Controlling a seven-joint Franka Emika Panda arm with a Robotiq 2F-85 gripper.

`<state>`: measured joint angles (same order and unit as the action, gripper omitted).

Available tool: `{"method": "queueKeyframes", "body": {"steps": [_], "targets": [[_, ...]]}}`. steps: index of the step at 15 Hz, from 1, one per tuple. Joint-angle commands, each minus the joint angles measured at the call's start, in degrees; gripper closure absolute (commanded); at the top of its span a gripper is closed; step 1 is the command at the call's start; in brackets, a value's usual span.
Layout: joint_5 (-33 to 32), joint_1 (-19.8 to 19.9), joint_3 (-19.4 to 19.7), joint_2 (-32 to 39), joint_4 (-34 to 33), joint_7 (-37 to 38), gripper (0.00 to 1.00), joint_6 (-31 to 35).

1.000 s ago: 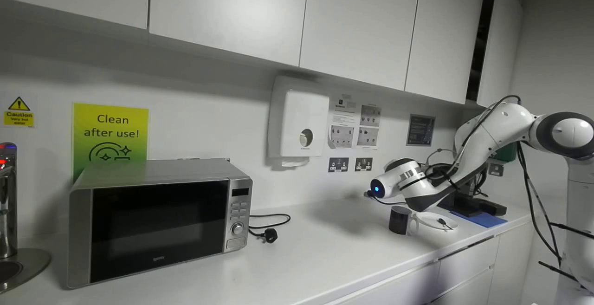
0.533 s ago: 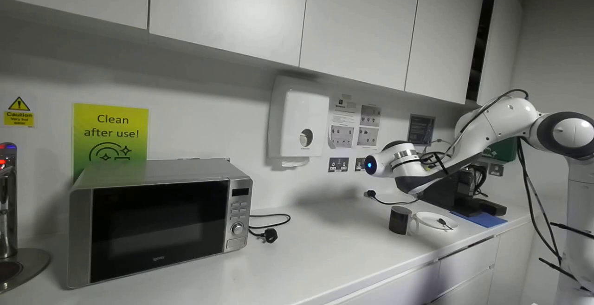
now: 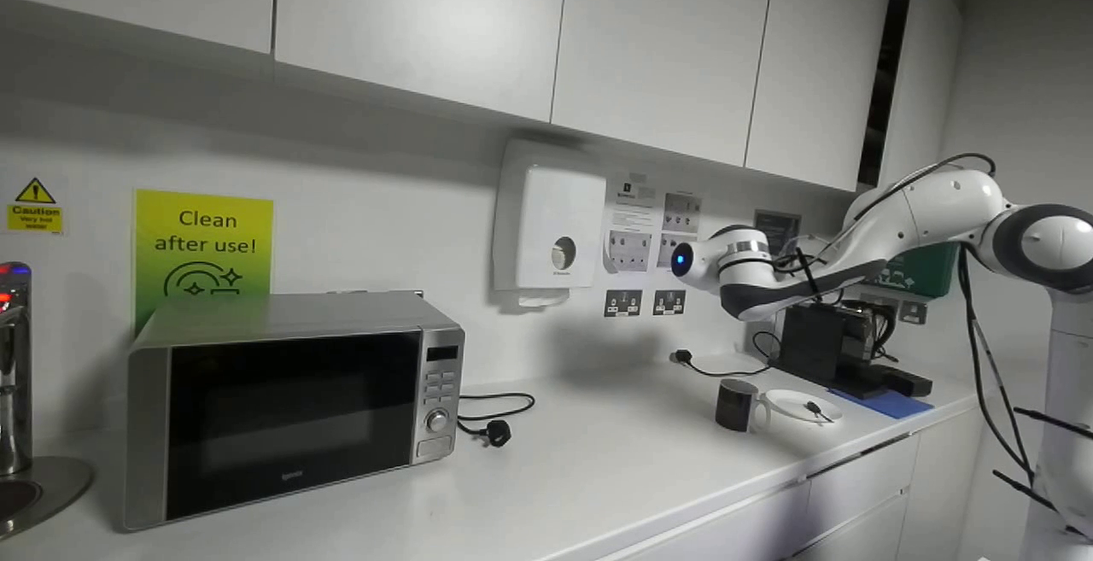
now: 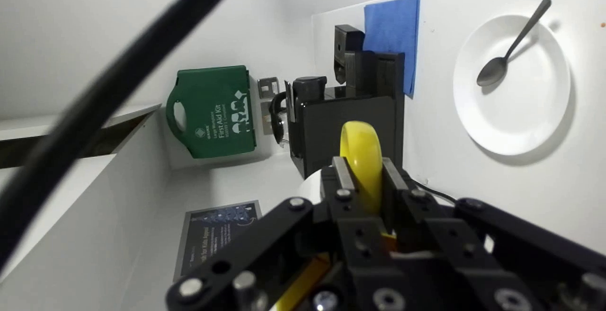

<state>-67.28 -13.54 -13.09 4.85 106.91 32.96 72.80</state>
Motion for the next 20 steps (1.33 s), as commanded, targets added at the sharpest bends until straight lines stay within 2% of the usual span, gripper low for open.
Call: {"method": "queueKeyframes", "body": {"steps": [1, 8, 20], "targets": [[3.7, 1.5, 1.3, -2.9, -3.1, -5.9, 0.96, 2.2], [12.4, 3.9, 4.2, -4.8, -6.2, -13.9, 0.96, 5.8], [28.6, 8.3, 8.8, -5.9, -8.6, -23.4, 0.96, 10.6]]}}
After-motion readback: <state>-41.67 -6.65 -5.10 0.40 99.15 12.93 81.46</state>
